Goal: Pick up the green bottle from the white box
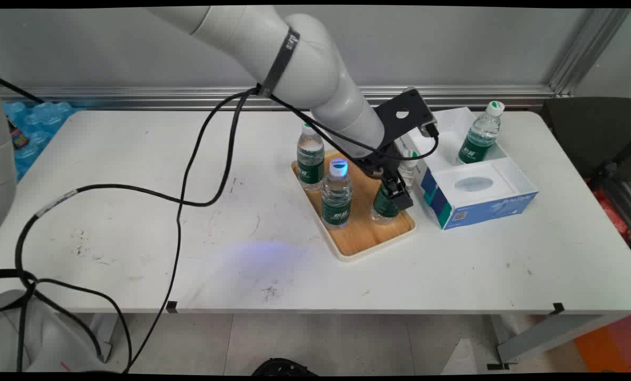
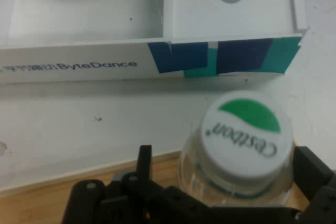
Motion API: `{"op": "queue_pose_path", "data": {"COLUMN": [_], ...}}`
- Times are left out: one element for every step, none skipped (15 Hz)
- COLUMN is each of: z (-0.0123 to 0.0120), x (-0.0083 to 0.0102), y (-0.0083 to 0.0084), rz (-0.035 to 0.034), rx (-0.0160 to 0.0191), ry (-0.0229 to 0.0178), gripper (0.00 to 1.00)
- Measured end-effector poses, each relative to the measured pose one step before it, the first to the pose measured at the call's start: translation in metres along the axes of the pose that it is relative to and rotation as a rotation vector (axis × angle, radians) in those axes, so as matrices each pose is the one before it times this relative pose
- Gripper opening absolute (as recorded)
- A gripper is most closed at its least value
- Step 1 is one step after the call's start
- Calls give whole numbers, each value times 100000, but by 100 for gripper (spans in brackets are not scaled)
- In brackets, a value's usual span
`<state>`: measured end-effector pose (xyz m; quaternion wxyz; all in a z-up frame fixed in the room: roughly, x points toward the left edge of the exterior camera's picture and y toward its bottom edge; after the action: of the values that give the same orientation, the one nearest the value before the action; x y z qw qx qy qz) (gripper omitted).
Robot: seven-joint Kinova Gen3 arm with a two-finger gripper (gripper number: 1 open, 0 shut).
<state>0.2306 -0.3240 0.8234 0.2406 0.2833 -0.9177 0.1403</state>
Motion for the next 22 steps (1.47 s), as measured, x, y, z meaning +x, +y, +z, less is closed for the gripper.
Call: {"op": "queue_pose_path", "data": {"z": [-233, -316, -363, -486, -609, -628, -679, -831, -777, -522, -839, -566, -888, -1048, -1047, -879, -981, -894, -687, -487, -383, -424], "x": [-3, 28, 54, 81, 122, 110, 170, 278, 316, 255, 442, 338, 534, 645, 649, 593, 689, 731, 649, 548, 532, 722], "y": [-16, -57, -68, -91, -81, -70, -51, -37, -29, -39, -83, -65, -120, -158, -149, -126, -154, -136, -139, -95, -79, -147], "rz": [-176, -341, -452, -685, -871, -865, -843, -853, -599, -358, -530, -307, -409, -531, -614, -442, -575, -679, -664, -600, -783, -1384], "rx": [-223, -253, -239, -299, -474, -492, -613, -758, -555, -322, -292, -136, -121, -23, 1, -78, -17, -64, 8, 75, 170, 378], "ry": [-64, -72, -212, -351, -589, -716, -646, -823, -582, -311, -410, -203, -342, -321, -417, -252, -236, 94, 473, 560, 744, 1133], "gripper": [100, 100, 100, 100, 100, 100, 100, 100, 100, 100, 100, 100, 100, 100, 100, 100, 100, 100, 100, 100, 100, 100]}}
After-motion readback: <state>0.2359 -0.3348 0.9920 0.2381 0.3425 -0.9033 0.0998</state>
